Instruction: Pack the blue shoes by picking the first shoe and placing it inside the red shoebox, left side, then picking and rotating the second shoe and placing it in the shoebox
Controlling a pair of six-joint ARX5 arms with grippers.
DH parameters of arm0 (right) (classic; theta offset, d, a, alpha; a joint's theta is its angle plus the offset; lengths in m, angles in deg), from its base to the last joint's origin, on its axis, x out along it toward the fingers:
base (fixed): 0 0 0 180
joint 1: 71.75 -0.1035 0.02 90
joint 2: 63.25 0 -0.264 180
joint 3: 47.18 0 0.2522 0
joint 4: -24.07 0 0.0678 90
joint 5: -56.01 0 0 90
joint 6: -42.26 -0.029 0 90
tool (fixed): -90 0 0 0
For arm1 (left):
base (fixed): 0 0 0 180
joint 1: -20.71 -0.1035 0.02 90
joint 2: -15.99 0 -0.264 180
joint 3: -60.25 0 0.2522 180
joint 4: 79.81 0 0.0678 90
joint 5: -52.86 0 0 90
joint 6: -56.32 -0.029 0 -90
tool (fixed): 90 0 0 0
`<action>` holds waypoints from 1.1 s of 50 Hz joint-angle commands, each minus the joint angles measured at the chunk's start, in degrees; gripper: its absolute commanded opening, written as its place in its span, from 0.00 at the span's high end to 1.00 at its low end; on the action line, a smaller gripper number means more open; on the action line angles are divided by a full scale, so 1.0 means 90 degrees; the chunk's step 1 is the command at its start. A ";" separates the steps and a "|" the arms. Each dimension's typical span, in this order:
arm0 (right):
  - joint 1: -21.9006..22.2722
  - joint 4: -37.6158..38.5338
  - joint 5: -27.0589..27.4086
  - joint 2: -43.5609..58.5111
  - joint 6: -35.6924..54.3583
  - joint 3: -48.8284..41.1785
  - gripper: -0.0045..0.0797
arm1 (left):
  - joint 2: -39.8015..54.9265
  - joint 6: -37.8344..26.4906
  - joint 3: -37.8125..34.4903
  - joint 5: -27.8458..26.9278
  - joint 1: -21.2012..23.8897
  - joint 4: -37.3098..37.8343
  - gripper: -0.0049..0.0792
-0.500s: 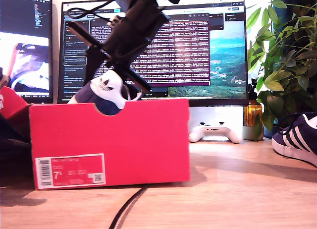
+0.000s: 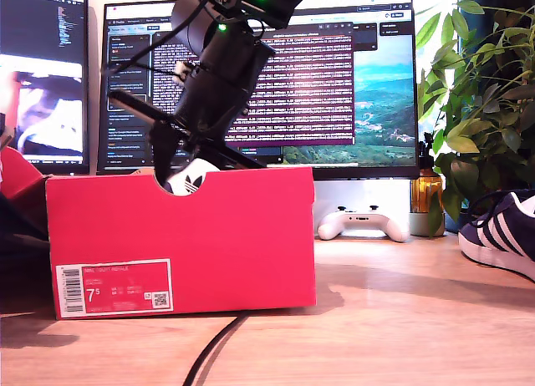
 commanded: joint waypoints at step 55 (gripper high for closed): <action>-0.0427 0.0287 0.0699 0.0738 -0.0471 0.0192 0.86 | 0.0019 -0.0053 -0.0119 -0.0068 0.0027 -0.0102 0.97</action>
